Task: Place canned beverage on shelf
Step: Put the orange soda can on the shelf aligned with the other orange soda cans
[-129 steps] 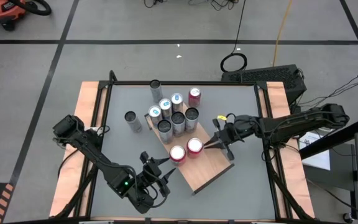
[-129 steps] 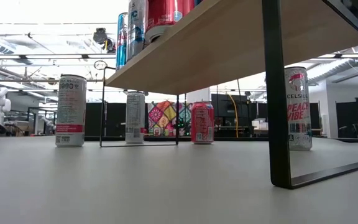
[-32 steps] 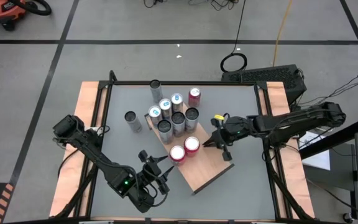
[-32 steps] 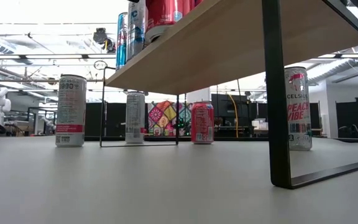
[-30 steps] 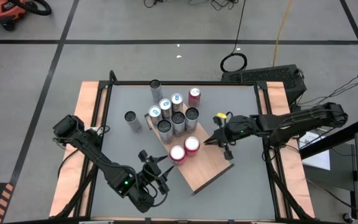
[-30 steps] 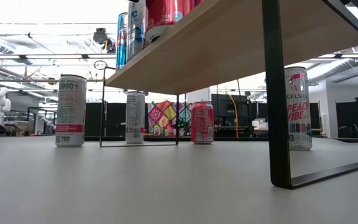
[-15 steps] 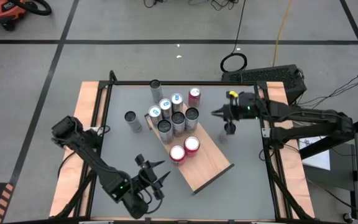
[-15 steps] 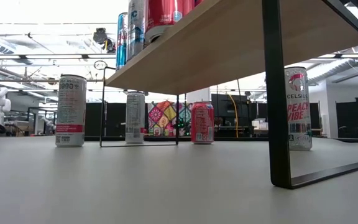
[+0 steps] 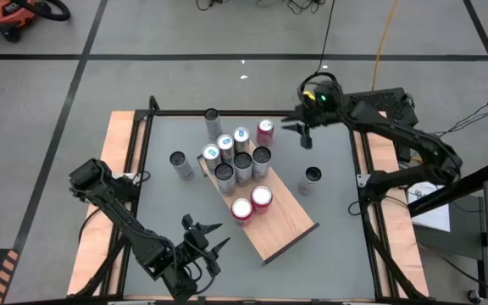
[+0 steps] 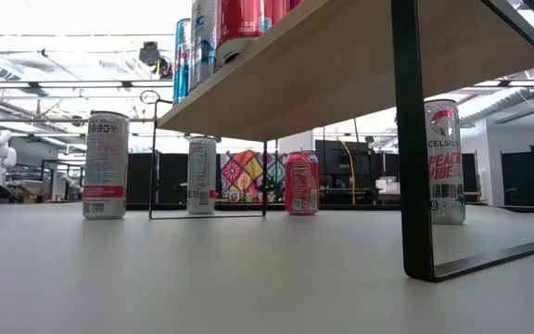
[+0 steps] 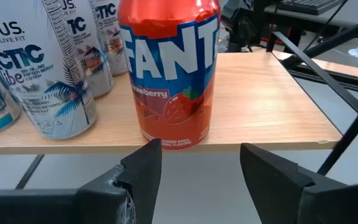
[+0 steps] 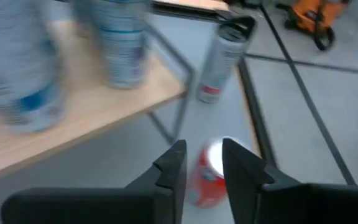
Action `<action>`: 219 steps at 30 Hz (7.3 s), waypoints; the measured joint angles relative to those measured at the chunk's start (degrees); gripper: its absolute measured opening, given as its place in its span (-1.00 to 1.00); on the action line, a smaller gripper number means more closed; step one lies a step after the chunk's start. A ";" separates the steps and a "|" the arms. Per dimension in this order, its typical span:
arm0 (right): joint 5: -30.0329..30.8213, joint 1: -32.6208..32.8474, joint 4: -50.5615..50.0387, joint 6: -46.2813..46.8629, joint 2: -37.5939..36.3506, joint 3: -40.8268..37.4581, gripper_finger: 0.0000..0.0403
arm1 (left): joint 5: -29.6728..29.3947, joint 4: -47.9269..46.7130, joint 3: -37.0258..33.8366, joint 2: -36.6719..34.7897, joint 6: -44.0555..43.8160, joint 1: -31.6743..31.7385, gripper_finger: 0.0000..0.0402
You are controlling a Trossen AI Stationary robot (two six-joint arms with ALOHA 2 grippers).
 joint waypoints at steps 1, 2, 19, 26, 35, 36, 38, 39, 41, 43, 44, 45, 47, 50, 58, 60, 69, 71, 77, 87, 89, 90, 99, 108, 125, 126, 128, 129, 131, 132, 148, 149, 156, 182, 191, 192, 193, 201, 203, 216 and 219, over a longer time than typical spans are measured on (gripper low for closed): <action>1.61 -0.67 -1.46 -0.23 1.53 1.84 -0.58 | 0.00 -0.02 0.00 0.00 0.02 0.20 0.08; 3.03 -1.20 -3.54 -0.68 2.99 3.88 -0.54 | 0.00 0.00 0.00 0.00 0.06 0.41 0.08; 3.77 -6.41 -19.47 -18.35 21.70 30.96 0.06 | -0.44 -1.81 0.12 -0.12 3.04 1.45 0.08; 3.82 -6.44 -19.68 -15.25 24.37 30.96 0.07 | 6.18 -5.45 0.33 -5.44 -4.76 1.40 0.08; 2.70 -4.71 -22.12 -3.16 24.23 30.96 0.08 | 5.75 -13.61 0.39 -20.39 -14.66 4.78 0.08; 2.33 -4.26 -23.35 -2.11 24.22 30.96 0.10 | 6.10 -14.14 0.39 -21.60 -14.67 5.26 0.08; 2.28 -3.32 -26.53 -1.03 24.28 30.96 0.19 | 7.65 -14.40 0.39 -23.79 -14.68 6.34 0.08; 2.26 -3.02 -27.61 -0.71 24.29 30.96 0.24 | 8.79 -14.36 0.39 -24.71 -14.71 6.92 0.08; 2.25 -2.45 -28.49 -0.12 24.29 30.96 0.39 | 10.95 -13.96 0.40 -26.36 -14.98 8.10 0.08; 2.30 -2.25 -28.24 0.54 24.29 30.89 0.54 | 12.95 -13.79 0.42 -27.45 -14.75 8.96 0.08; 2.32 -2.18 -27.33 0.84 24.29 30.51 0.61 | 13.87 -13.79 0.42 -27.82 -14.35 9.35 0.08; 2.33 -2.18 -26.37 1.08 24.29 30.06 0.67 | 14.61 -13.77 0.42 -28.09 -13.37 9.71 0.08; 2.41 -1.98 -24.16 1.71 24.45 28.64 0.77 | 15.08 -13.68 0.42 -28.15 -12.24 10.38 0.08; 2.77 -1.51 -22.61 2.55 25.57 26.35 0.84 | 15.11 -13.90 0.42 -27.92 -12.06 10.79 0.08; 10.81 0.23 -20.46 2.77 31.00 26.04 0.85 | 15.46 -13.69 0.42 -26.25 -12.13 11.74 0.08; 11.17 0.26 -20.11 3.28 32.17 26.04 0.85 | 15.96 -13.67 0.42 -26.11 -12.15 11.74 0.08; 11.08 0.97 -19.34 5.19 35.92 26.04 0.85 | 16.04 -13.96 0.42 -26.14 -13.64 11.74 0.08; 11.15 1.36 -18.88 5.54 36.38 26.04 0.85 | 16.04 -14.07 0.42 -26.14 -13.64 11.75 0.08; 11.24 2.45 -17.67 5.58 36.62 26.04 0.77 | 16.58 -14.15 0.42 -26.14 -13.62 12.66 0.08; 11.31 2.71 -17.85 5.57 36.57 26.06 0.30 | 18.61 -14.19 0.40 -26.14 -13.18 13.94 0.08; 11.32 2.73 -17.93 5.57 36.55 26.06 0.26 | 18.74 -14.19 0.39 -26.14 -13.16 13.92 0.08; 11.37 2.73 -18.03 5.63 36.55 26.06 0.25 | 18.78 -14.19 0.39 -26.14 -13.16 13.89 0.08; 11.48 2.73 -19.91 8.82 35.43 26.00 0.23 | 18.80 -14.19 0.39 -26.14 -13.14 13.90 0.08; 11.32 2.65 -24.55 8.71 29.02 25.99 0.23 | 19.02 -14.13 0.39 -26.14 -14.47 13.90 0.08; 11.25 6.73 -34.92 23.07 7.25 26.02 0.23 | 20.85 -13.12 1.51 -26.19 -8.94 18.24 0.08; 11.27 7.28 -35.39 24.13 6.01 26.02 0.23 | 21.66 -12.92 1.51 -26.19 -8.09 18.89 0.08; 11.24 8.31 -36.36 26.41 3.65 26.02 0.23 | 23.24 -11.80 1.51 -26.39 -5.75 20.06 0.08; 11.24 8.84 -36.51 27.68 2.65 26.02 0.23 | 23.98 -11.18 1.51 -26.55 -4.39 20.61 0.08; 11.13 9.88 -36.46 29.97 0.49 26.02 0.23 | 25.16 -9.23 1.51 -26.94 -1.69 21.66 0.08; 11.11 10.29 -36.45 30.92 -0.49 26.02 0.23 | 25.54 -8.28 1.51 -27.17 -0.43 22.06 0.08; 5.30 14.49 -35.18 39.74 -9.66 26.02 0.23 | 25.63 13.19 1.57 -28.87 20.31 28.01 0.59; 4.80 14.78 -34.28 40.24 -10.08 26.02 0.23 | 25.76 14.12 1.57 -28.86 21.32 28.54 0.61; 0.54 17.07 -25.60 41.08 -12.22 26.06 0.23 | 30.29 21.91 1.57 -28.19 28.80 31.71 0.65; -2.62 25.66 3.77 40.25 -8.32 26.08 0.23 | 72.86 37.49 1.57 -27.43 4.34 50.85 0.65; -4.06 25.66 8.93 40.37 -4.42 26.08 0.23 | 79.12 37.57 1.60 -25.97 2.80 51.91 0.65; -4.17 25.66 9.74 40.78 -4.16 26.08 0.23 | 79.62 37.83 1.57 -25.60 2.82 51.89 0.65; -4.17 25.65 10.25 41.07 -3.80 26.08 0.23 | 79.74 38.70 1.57 -25.30 2.82 51.74 0.65; -4.33 25.62 12.09 41.64 -1.20 26.08 0.23 | 82.02 42.56 1.55 -24.29 2.89 51.30 0.65; -4.48 25.62 13.54 41.76 -0.75 26.08 0.23 | 83.48 42.03 1.55 -24.37 2.96 51.30 0.65; -4.79 25.66 16.60 42.20 0.27 26.08 0.23 | 91.05 41.70 1.55 -24.35 3.30 51.34 0.65; -4.63 25.66 16.84 42.18 0.40 26.08 0.23 | 91.27 41.73 1.55 -24.35 3.04 51.34 0.65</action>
